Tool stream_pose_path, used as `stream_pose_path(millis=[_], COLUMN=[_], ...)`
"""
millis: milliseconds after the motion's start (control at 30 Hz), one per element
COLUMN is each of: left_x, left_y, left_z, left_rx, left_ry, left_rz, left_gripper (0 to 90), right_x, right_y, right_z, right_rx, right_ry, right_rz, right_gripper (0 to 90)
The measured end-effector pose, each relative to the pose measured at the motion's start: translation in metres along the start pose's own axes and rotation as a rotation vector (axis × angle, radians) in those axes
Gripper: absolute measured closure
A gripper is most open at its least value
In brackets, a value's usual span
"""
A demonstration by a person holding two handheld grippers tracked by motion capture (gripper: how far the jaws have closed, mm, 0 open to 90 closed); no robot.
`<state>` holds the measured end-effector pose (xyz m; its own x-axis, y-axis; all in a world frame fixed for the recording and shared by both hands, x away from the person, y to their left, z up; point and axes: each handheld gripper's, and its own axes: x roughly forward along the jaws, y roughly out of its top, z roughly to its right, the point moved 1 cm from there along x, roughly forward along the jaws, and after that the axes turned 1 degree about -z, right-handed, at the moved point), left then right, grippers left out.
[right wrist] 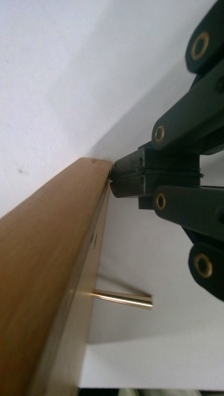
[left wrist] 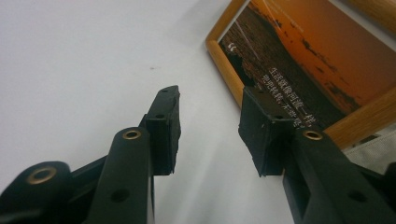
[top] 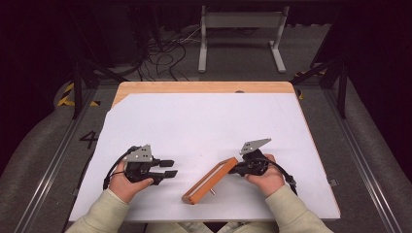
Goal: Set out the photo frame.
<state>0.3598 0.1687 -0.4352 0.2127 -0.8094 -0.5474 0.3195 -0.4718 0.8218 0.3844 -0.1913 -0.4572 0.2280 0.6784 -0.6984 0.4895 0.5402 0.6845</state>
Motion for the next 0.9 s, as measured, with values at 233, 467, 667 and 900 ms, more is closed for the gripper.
stream_pose_path(millis=[233,467,667,900], left_x=[0.004,0.007,0.009,0.013], left_y=[0.000,-0.001,-0.002,-0.002], left_z=[0.001,0.004,0.006,0.011], left_rx=[-0.003,0.020,0.050,0.074], left_ry=[-0.011,-0.019,-0.025,-0.062], left_rz=[-0.025,-0.076,-0.111,-0.135], left_gripper=[64.1,73.5,83.3,89.3], right_x=[0.010,0.021,0.029,0.038], right_y=[0.016,0.029,0.040,0.048], right_z=[0.005,0.005,0.007,0.008], right_rx=[-0.006,-0.033,-0.042,-0.061], right_ry=[-0.003,-0.024,-0.026,-0.034], right_rz=[-0.002,-0.009,0.000,0.018], right_gripper=[90.0,90.0,90.0,90.0])
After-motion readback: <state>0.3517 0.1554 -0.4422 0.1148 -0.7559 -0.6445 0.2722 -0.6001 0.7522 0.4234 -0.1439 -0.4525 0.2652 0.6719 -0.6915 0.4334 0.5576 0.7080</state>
